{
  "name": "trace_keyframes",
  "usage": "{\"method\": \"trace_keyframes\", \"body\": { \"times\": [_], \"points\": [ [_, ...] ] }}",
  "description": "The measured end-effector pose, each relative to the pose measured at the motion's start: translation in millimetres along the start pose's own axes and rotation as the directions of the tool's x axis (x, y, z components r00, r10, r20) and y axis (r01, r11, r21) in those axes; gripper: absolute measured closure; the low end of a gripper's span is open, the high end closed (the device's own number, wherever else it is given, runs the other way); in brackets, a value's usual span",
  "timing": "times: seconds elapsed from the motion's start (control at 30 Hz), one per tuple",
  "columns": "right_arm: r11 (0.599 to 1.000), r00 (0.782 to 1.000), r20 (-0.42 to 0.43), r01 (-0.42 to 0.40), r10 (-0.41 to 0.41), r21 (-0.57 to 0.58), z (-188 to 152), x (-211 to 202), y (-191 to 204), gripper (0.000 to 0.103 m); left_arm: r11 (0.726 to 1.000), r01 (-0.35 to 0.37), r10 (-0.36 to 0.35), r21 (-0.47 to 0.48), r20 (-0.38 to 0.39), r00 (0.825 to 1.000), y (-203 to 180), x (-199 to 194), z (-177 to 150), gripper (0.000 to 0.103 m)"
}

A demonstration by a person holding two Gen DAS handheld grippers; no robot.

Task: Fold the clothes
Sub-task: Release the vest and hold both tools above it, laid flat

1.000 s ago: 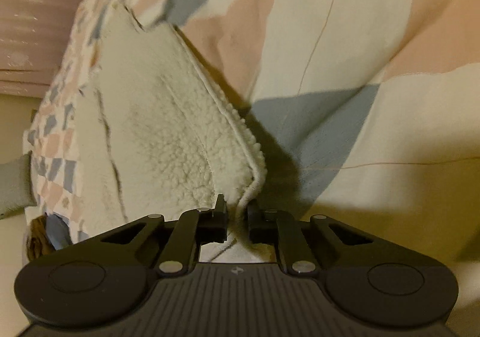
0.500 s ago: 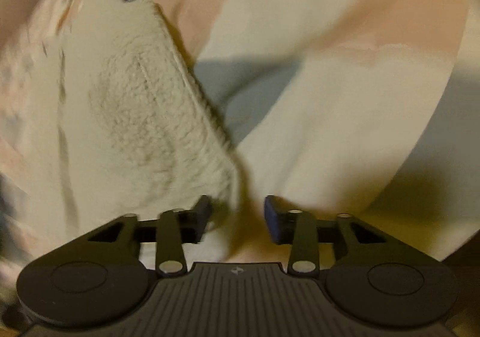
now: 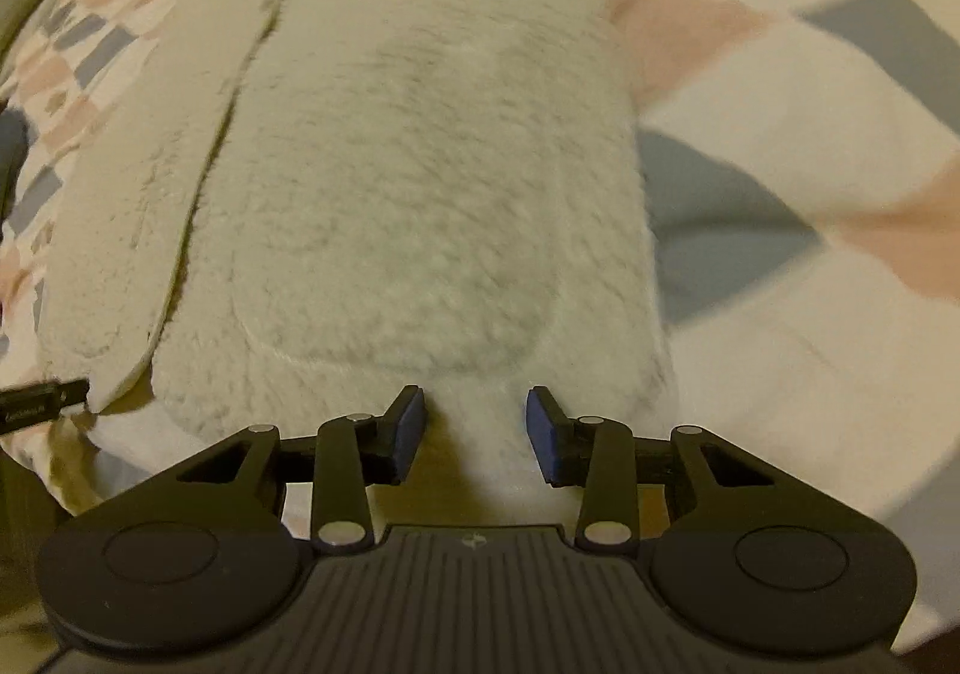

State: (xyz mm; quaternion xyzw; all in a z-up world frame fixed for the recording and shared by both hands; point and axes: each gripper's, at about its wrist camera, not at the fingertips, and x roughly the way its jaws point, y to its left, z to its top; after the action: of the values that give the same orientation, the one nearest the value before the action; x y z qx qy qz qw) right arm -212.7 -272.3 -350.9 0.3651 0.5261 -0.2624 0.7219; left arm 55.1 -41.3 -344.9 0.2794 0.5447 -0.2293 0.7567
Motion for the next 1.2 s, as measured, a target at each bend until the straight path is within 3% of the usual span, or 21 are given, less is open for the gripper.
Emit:
{"method": "trace_keyframes", "body": {
  "times": [0.1, 0.2, 0.4, 0.47, 0.67, 0.93, 1.2],
  "points": [
    [0.997, 0.998, -0.021, 0.053, -0.052, 0.054, -9, -22, -13, 0.064, 0.998, -0.024, 0.021, -0.053, -0.058, 0.998, 18, -13, -12, 0.068],
    [0.992, 0.996, 0.006, 0.089, -0.089, 0.086, -14, -51, -22, 0.060, 0.998, -0.037, 0.035, -0.054, -0.046, 0.998, 30, -43, -18, 0.070],
    [0.994, 0.988, 0.138, 0.062, -0.075, 0.094, 9, -113, 12, 0.047, 1.000, -0.015, 0.016, -0.013, 0.096, 0.995, 9, -118, 2, 0.062],
    [0.997, 0.983, 0.181, 0.029, -0.042, 0.073, 17, -131, 23, 0.034, 1.000, -0.006, 0.005, 0.007, 0.157, 0.988, -1, -142, 16, 0.055],
    [0.998, 0.967, 0.254, -0.003, 0.018, -0.058, 27, -164, 75, 0.017, 0.998, 0.015, -0.031, 0.061, 0.273, 0.961, -27, -205, 35, 0.043],
    [0.993, 0.976, 0.216, 0.016, 0.009, -0.114, 9, -171, 94, 0.014, 0.996, 0.060, -0.076, 0.072, 0.240, 0.968, -35, -223, 11, 0.043],
    [0.992, 0.990, 0.130, 0.063, -0.049, -0.108, -27, -158, 85, 0.013, 0.994, 0.069, -0.082, 0.091, 0.152, 0.985, -40, -209, -18, 0.042]
  ]
}}
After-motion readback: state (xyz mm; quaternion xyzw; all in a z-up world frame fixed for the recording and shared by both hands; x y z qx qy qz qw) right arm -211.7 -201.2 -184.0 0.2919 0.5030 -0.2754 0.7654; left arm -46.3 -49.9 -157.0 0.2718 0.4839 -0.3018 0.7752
